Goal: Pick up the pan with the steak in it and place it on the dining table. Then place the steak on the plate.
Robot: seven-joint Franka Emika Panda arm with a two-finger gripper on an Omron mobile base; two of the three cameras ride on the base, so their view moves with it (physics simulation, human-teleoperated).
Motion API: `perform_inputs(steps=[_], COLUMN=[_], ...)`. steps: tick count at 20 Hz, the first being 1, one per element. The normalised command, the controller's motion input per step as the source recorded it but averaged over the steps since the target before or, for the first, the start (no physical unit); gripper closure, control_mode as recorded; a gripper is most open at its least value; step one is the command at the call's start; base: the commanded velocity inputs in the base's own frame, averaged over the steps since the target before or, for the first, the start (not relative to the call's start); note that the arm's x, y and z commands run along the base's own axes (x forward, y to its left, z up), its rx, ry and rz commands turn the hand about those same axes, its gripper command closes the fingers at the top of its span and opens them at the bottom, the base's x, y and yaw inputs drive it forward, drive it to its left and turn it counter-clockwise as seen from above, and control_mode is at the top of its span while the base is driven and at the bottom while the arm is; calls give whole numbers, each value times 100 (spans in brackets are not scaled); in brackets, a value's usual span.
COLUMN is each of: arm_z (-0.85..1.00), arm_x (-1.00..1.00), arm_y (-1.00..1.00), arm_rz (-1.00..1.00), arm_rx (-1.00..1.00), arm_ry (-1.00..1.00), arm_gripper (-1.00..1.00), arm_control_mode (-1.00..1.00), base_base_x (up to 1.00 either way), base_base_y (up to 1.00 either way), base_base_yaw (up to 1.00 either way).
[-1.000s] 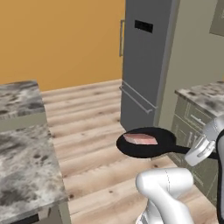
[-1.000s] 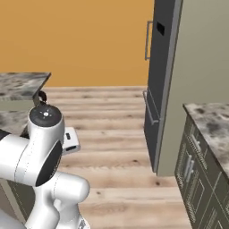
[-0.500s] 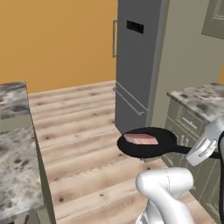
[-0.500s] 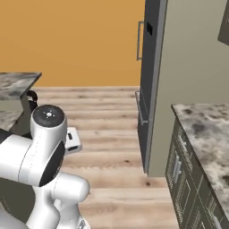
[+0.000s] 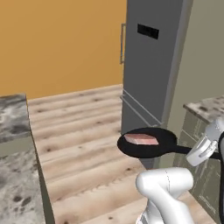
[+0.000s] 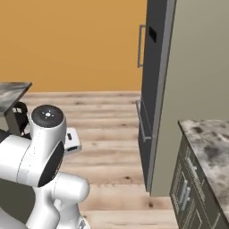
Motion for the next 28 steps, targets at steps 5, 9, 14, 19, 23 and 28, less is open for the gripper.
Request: perform_inputs(steps=[5,9,14,19,23,28], arm_z=[0,0,0,0,0,0], arm_x=[0,0,0,0,0,0], arm_y=[0,0,0,0,0,0], arm_rz=[0,0,0,0,0,0], arm_rx=[0,0,0,0,0,0], arm_ry=[0,0,0,0,0,0], arm_gripper=[100,100,100,100,100,100], arm_control_mode=[100,100,100,100,100,100], base_base_x=[100,100,100,100,100,100], base_base_y=[10,12,14,15,15,15], base_base_yaw=[-4,-4,-5,-5,-5,-5])
